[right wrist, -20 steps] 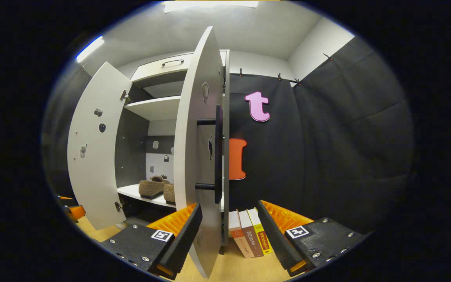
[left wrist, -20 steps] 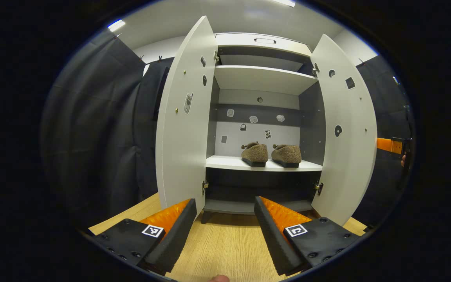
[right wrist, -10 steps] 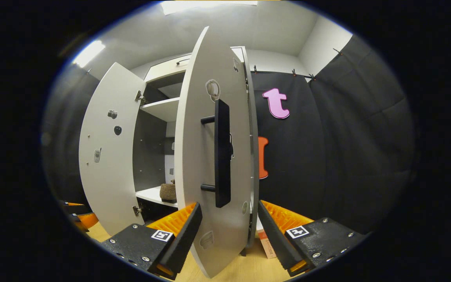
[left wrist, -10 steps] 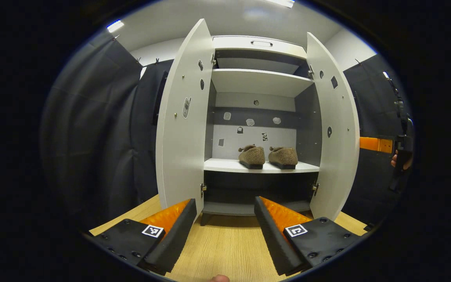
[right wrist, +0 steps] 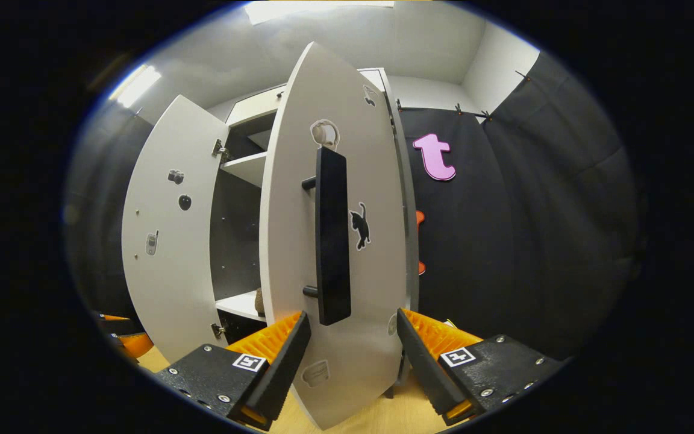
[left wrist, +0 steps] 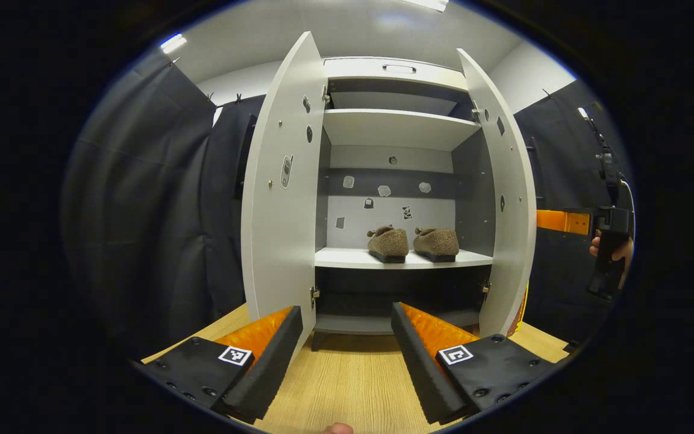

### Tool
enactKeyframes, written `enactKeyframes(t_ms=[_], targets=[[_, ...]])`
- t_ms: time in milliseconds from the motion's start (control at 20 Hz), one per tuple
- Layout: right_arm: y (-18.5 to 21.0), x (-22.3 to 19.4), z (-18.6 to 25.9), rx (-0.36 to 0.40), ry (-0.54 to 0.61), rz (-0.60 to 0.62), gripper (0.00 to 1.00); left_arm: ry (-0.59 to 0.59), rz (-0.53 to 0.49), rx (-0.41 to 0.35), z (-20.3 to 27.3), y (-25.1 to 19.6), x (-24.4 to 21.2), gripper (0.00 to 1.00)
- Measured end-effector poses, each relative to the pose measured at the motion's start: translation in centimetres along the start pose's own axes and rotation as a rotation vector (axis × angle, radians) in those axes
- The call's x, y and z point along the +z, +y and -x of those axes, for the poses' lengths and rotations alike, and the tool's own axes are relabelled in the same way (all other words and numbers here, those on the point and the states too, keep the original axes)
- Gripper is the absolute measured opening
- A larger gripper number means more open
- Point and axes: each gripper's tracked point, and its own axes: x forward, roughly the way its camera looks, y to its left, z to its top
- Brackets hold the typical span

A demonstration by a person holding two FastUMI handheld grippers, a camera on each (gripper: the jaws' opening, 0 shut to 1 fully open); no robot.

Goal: Grab one shoe with the right hand and put it into the shoe cabinet, grab the other shoe with the left hand and put it into the shoe cabinet; then close the right door with the right hand and the left door with the left hand.

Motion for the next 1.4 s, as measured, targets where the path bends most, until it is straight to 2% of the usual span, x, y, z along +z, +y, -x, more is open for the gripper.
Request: enactKeyframes(t_ms=[200, 400, 850, 1400], targets=[[1.5, -0.9, -1.6, 0.045, 0.015, -0.032, 0.9, 0.003, 0.002, 0.0, -0.2, 0.1, 0.0, 0.96], [3.1, -1.9, -3.7, 0.059, 0.022, -0.018, 0.91, 0.005, 0.005, 0.005, 0.2, 0.3, -0.2, 0.96], [4.8, -4.9, -8.1, 0.032, 0.058, 0.027, 0.92, 0.011, 0.017, 0.031, 0.4, 1.3, -0.2, 0.97], [6.0, -6.1, -11.8, 0.004, 0.061, 0.053, 0.91, 0.004, 0.024, 0.061, 1.1, 2.6, -0.2, 0.96]])
